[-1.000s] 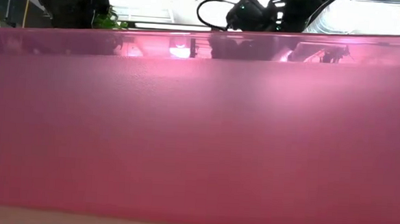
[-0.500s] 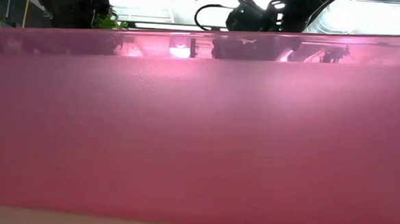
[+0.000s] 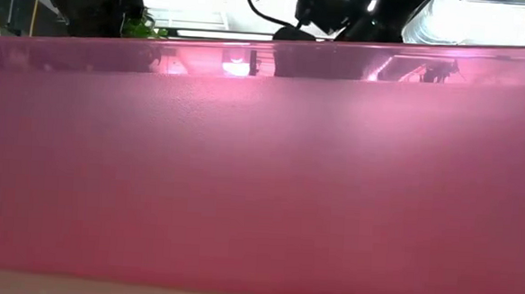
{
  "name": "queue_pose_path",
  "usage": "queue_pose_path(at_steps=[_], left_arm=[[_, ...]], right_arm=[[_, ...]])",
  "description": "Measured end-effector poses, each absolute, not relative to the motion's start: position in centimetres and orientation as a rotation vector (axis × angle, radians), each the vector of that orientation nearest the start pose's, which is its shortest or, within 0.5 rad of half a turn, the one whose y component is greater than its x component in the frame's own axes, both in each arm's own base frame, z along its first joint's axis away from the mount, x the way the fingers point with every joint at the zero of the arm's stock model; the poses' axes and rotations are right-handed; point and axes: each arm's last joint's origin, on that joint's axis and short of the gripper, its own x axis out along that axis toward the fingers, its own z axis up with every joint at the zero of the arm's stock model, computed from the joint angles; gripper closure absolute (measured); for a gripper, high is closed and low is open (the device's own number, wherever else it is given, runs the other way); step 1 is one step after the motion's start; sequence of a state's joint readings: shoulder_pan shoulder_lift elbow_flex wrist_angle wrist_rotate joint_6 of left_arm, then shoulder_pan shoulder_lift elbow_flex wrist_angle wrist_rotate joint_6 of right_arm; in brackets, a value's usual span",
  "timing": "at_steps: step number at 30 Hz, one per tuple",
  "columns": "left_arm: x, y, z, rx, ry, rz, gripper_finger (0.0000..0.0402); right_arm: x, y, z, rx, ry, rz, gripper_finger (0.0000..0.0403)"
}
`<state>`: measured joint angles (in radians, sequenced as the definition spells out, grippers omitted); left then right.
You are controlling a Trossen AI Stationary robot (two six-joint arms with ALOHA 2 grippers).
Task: Pick and place pill bottles into a basket
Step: Put the white and orange medicine bottle into the red container
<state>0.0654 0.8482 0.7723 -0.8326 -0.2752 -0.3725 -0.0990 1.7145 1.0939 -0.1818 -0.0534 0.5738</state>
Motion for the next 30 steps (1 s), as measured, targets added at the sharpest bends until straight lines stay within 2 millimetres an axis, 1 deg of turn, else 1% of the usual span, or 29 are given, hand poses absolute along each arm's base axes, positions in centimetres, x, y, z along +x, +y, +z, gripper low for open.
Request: queue_pose_path(at_steps=[5, 17, 24, 30], left_arm=[[15.2, 1.8, 26.7, -0.248, 0.835, 0.480, 0.0085], [15.2, 1.8, 26.7, -0.248, 0.836, 0.480, 0.0085], [15.2, 1.8, 26.7, -0.248, 0.836, 0.480, 0.0085], [15.2, 1.8, 26.7, -0.248, 0.837, 0.480, 0.0085]], right_arm=[[35.8, -2.7, 19.7, 0.554, 0.778, -0.333, 0.0003], [37.0, -1.6, 16.5, 0.579, 0.838, -0.332, 0.0003], [37.5, -1.7, 15.5, 0.594, 0.826, -0.340, 0.0004], [37.8, -1.7, 15.1, 0.602, 0.820, -0.331, 0.0014]])
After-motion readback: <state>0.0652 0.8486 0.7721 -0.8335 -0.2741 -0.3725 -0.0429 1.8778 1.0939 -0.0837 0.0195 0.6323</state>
